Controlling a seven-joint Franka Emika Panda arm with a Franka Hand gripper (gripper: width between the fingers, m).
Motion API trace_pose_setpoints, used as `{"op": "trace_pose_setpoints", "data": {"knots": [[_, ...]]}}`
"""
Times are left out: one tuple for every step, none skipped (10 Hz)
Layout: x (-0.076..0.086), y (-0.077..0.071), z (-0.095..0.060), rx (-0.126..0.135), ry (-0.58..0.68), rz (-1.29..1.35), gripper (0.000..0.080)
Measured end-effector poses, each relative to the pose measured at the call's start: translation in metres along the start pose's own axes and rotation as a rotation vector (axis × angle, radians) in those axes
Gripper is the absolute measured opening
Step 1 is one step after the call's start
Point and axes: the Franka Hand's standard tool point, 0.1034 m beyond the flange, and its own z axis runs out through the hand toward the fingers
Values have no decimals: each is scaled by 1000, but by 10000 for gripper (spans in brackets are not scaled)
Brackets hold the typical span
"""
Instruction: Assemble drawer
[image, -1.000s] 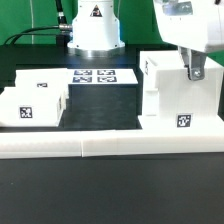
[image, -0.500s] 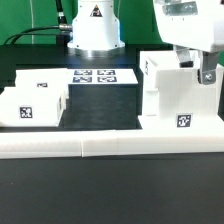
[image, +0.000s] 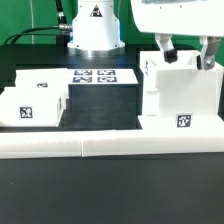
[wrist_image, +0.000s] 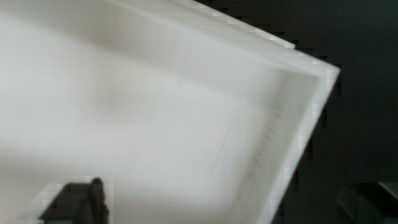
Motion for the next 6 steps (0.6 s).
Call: {"op": "trace_pose_setpoints", "data": {"knots": [[-1,1,3,-2,0,-16,649],[-1,1,3,-3,0,-45,649],[-1,1,3,-3,0,-48,649],[-1,2,2,-10,-2,-83,649],[-4,15,0,-74,-30,-298,649],[-5,20,-6,-112,-38,-423,649]]}}
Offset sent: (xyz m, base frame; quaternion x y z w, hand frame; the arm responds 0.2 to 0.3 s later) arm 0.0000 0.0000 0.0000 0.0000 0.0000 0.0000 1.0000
